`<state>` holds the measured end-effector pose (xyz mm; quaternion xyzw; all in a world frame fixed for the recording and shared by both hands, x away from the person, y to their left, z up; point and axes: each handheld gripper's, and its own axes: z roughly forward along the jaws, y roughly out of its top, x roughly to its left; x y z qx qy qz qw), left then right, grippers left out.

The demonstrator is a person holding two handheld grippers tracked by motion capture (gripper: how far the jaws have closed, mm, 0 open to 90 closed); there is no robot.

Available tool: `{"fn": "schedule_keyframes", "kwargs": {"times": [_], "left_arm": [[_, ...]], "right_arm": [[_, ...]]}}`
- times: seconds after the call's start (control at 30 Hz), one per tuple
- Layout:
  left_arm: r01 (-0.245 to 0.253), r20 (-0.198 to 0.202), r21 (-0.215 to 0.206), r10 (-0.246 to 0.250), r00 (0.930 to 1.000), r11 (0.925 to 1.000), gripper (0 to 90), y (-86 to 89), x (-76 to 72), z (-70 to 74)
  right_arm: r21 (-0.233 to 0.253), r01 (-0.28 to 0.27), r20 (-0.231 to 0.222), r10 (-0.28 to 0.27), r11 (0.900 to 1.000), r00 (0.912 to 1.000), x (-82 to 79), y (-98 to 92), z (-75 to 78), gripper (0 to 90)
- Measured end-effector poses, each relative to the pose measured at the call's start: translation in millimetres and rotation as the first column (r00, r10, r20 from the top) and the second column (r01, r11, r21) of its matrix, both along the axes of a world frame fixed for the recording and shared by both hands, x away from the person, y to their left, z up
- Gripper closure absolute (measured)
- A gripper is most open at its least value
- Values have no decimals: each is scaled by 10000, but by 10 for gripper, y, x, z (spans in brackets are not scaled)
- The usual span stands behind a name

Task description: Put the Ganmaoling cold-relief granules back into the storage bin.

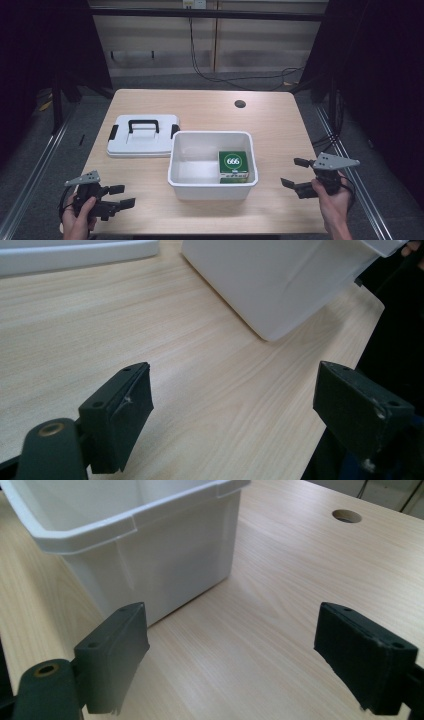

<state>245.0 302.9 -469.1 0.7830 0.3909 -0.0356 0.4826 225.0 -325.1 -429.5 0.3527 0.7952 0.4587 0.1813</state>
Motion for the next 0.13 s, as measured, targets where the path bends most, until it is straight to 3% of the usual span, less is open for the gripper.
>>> {"fn": "schedule_keyframes", "kwargs": {"times": [0.07, 0.1, 0.13], "left_arm": [[6, -4, 12, -6, 10000, 10000, 160, -3, 1, 2], [56, -14, 13, -56, 10000, 10000, 160, -7, 2, 1], [77, -2, 6, -77, 10000, 10000, 160, -8, 3, 1]], "right_arm": [[14, 228, -146, -228, 9997, 9996, -12, -43, -88, 133], [-32, -122, -636, 120, 9999, 9979, -2, -76, -189, 141], [-32, -122, -636, 120, 9999, 9979, -2, -76, -189, 141]]}}
